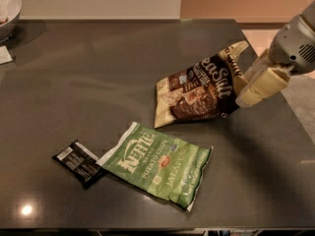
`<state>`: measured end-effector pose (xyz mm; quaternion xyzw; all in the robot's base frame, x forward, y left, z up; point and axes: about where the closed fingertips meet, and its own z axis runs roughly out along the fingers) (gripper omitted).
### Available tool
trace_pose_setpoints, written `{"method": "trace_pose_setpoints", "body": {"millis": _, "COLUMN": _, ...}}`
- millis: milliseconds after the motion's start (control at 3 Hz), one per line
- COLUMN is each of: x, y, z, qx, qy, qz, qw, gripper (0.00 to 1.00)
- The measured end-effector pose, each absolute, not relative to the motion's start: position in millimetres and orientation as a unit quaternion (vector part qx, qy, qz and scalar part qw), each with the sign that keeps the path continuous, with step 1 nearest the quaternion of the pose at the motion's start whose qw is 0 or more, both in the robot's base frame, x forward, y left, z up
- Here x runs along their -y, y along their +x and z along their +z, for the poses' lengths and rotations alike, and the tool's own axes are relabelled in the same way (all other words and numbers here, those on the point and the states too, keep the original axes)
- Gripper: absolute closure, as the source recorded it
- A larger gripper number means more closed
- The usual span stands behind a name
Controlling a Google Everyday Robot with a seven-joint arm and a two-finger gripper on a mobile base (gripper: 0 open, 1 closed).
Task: Move brown chip bag near green jalapeno chip bag
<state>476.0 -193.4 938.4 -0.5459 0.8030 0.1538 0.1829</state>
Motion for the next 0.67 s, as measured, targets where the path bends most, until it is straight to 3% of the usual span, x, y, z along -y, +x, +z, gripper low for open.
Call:
{"method": "trace_pose_setpoints", "body": {"millis": 333, "x": 191.9, "y": 478.2, "z": 939.2, "qx": -0.803, "qy": -0.546, "qz": 0.152, "qw": 0.187, "gripper": 0.0}}
{"method": "trace_pose_setpoints", "body": {"millis": 667, "x": 191.9, "y": 478.2, "z": 939.2, "qx": -0.803, "qy": -0.546, "qz": 0.152, "qw": 0.187, "gripper": 0.0}}
